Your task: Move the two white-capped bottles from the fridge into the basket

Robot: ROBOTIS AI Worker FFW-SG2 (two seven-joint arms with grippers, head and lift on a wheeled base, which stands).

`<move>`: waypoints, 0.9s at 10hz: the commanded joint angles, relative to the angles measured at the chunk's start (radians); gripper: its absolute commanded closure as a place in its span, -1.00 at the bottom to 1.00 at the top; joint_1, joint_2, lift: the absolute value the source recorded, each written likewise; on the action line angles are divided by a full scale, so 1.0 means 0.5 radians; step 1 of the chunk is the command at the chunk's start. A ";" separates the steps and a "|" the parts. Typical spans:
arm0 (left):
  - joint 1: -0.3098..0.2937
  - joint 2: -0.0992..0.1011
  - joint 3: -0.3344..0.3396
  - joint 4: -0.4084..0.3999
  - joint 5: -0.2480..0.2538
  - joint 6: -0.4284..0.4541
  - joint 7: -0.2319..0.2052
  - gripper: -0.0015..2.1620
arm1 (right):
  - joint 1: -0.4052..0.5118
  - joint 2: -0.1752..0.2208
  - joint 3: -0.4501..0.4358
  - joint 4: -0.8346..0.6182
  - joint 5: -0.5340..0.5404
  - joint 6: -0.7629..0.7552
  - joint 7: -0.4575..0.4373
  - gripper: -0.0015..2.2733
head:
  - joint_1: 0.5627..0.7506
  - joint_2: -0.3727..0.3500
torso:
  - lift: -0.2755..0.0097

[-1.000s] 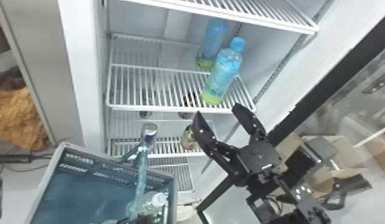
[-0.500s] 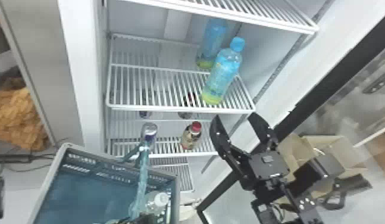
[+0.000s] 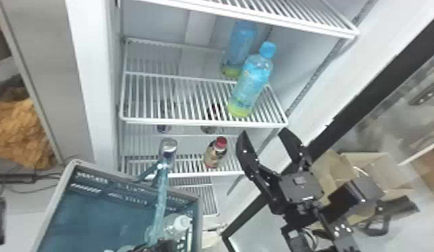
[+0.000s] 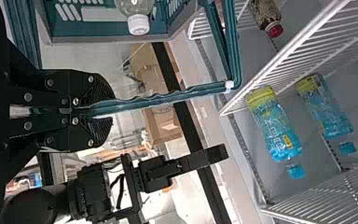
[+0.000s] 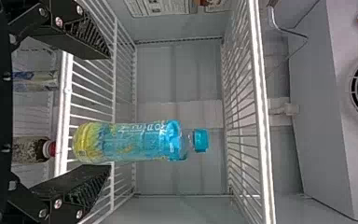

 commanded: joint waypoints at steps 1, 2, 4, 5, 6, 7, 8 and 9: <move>-0.003 0.002 0.000 0.000 0.000 0.000 0.000 0.11 | 0.003 0.000 0.000 0.001 -0.002 -0.002 0.000 -0.80 | 0.41 -0.94 | 0.93; -0.003 0.002 -0.004 0.000 0.000 0.000 0.000 0.11 | -0.002 -0.003 0.004 0.006 -0.006 -0.002 0.000 -0.80 | 0.41 -0.94 | 0.93; -0.003 0.002 -0.004 0.000 0.000 0.000 0.000 0.11 | -0.002 -0.003 0.004 0.006 -0.010 -0.002 0.000 -0.80 | 0.41 -0.94 | 0.93; -0.003 0.002 -0.004 0.000 0.004 0.000 0.000 0.11 | -0.002 -0.007 0.004 0.006 -0.010 -0.007 0.000 -0.80 | 0.41 -0.94 | 0.93; 0.002 0.002 0.000 0.000 0.004 0.000 0.000 0.11 | -0.002 -0.010 0.008 0.006 -0.010 -0.012 0.000 -0.80 | 0.41 -0.94 | 0.93; 0.002 0.002 -0.004 0.000 0.004 0.000 0.000 0.11 | -0.007 -0.013 0.012 0.016 -0.018 -0.027 0.000 -0.80 | 0.41 -0.94 | 0.93; 0.002 0.002 0.000 0.000 0.008 -0.005 0.000 0.11 | -0.007 -0.013 0.020 0.026 -0.022 -0.036 0.000 -0.80 | 0.41 -0.94 | 0.93; 0.012 0.002 0.004 0.000 0.008 -0.010 -0.003 0.11 | -0.007 -0.013 0.020 0.026 -0.022 -0.041 0.000 -0.80 | 0.41 -0.94 | 0.93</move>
